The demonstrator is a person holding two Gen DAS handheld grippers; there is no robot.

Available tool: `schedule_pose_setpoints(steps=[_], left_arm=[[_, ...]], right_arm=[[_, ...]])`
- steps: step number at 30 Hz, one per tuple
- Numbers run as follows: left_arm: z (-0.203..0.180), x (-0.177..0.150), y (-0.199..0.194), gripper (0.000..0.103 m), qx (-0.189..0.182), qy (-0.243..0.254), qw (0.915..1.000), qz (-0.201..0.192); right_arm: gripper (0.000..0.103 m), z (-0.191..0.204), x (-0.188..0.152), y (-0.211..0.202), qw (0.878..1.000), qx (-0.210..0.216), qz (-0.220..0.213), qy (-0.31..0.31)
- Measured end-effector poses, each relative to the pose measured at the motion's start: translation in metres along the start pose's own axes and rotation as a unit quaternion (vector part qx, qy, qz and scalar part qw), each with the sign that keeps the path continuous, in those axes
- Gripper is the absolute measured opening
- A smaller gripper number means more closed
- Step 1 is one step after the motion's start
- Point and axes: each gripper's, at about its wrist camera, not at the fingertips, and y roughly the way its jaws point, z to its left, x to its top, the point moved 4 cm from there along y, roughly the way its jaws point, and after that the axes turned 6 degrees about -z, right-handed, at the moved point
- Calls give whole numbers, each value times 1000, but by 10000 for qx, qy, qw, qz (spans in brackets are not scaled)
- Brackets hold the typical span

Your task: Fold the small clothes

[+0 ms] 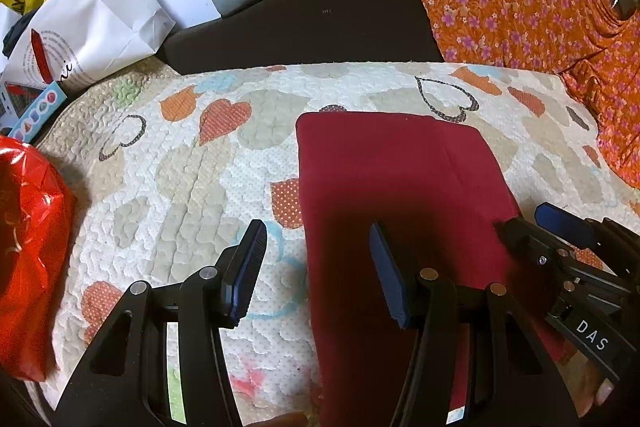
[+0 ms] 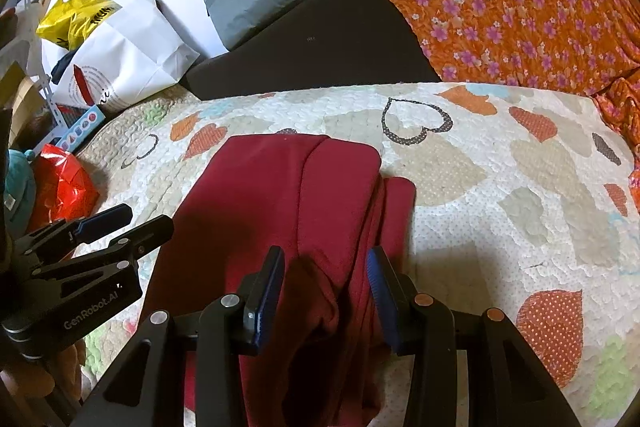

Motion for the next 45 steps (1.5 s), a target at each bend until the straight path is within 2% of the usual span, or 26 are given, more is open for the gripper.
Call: schedule_pose_setpoints(steps=[45], left_arm=[[-3, -3, 4, 53, 3, 94, 10000, 12]], right_arm=[[45, -6, -3, 6, 9999, 56, 115, 25]])
